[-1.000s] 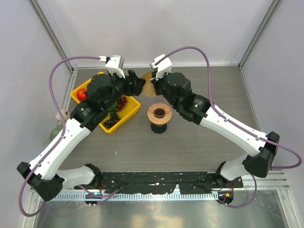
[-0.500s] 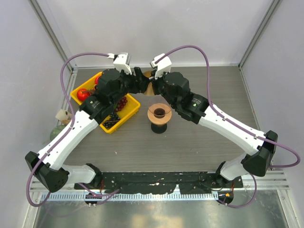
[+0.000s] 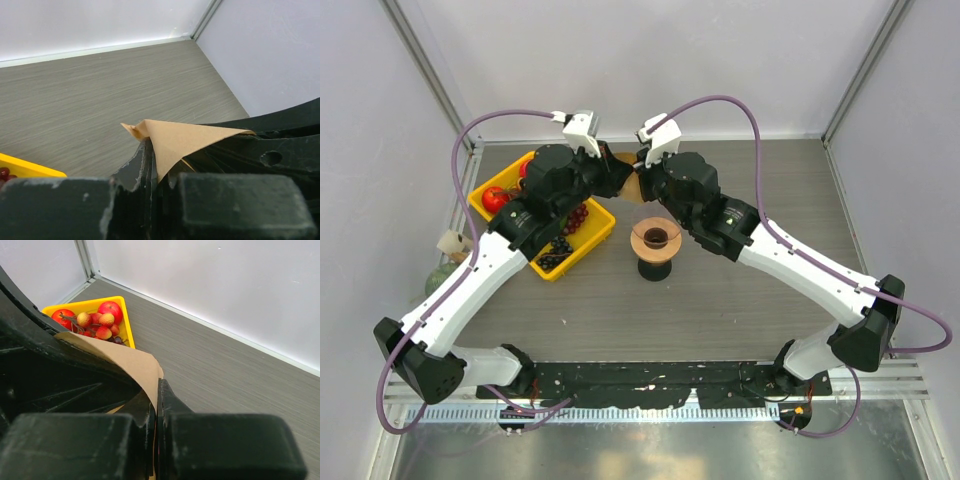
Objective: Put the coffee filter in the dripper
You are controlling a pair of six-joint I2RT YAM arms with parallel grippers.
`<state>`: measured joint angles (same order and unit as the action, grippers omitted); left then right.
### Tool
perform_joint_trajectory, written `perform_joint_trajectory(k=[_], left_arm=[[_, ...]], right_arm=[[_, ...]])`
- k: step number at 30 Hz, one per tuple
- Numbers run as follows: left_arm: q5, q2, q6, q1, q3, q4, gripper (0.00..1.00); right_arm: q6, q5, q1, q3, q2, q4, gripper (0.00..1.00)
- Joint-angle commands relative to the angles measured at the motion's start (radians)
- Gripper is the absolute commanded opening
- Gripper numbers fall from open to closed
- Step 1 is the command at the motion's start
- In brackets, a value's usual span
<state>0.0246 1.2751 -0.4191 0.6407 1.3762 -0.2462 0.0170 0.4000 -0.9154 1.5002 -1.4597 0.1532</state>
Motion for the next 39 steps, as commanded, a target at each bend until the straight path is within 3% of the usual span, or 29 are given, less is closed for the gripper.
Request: perform_joint_trajectory(k=[1, 14, 21, 22, 23, 25, 27, 32, 39], left_arm=[[-0.063, -0.013, -0.004, 0.008, 0.017, 0.067, 0.00], [-0.091, -0.042, -0.001, 0.005, -0.017, 0.068, 0.00], [0.049, -0.043, -0.026, 0.005, 0.004, -0.022, 0.00], [0.067, -0.045, -0.030, 0.005, 0.001, -0.030, 0.00], [0.077, -0.043, -0.032, 0.005, -0.002, -0.034, 0.00], [0.081, -0.043, -0.040, 0.005, -0.006, -0.036, 0.00], [0.077, -0.042, -0.040, 0.005, -0.006, -0.038, 0.00], [0.078, -0.030, -0.037, 0.005, 0.007, -0.065, 0.00], [0.038, 0.001, -0.081, 0.007, 0.046, -0.137, 0.00]], right_arm=[[-0.049, -0.018, -0.007, 0.031, 0.016, -0.020, 0.05], [-0.210, -0.188, 0.047, -0.041, 0.078, -0.023, 0.05], [-0.167, -0.122, 0.050, -0.046, 0.097, -0.006, 0.05], [-0.160, -0.106, 0.050, -0.049, 0.101, -0.003, 0.08], [-0.151, -0.099, 0.052, -0.046, 0.104, 0.009, 0.22], [-0.138, -0.092, 0.052, -0.047, 0.107, 0.025, 0.40], [-0.128, -0.089, 0.053, -0.051, 0.113, 0.040, 0.49], [-0.033, -0.102, 0.055, -0.029, 0.122, 0.100, 0.60], [0.164, -0.210, 0.053, 0.003, 0.140, 0.199, 0.56]])
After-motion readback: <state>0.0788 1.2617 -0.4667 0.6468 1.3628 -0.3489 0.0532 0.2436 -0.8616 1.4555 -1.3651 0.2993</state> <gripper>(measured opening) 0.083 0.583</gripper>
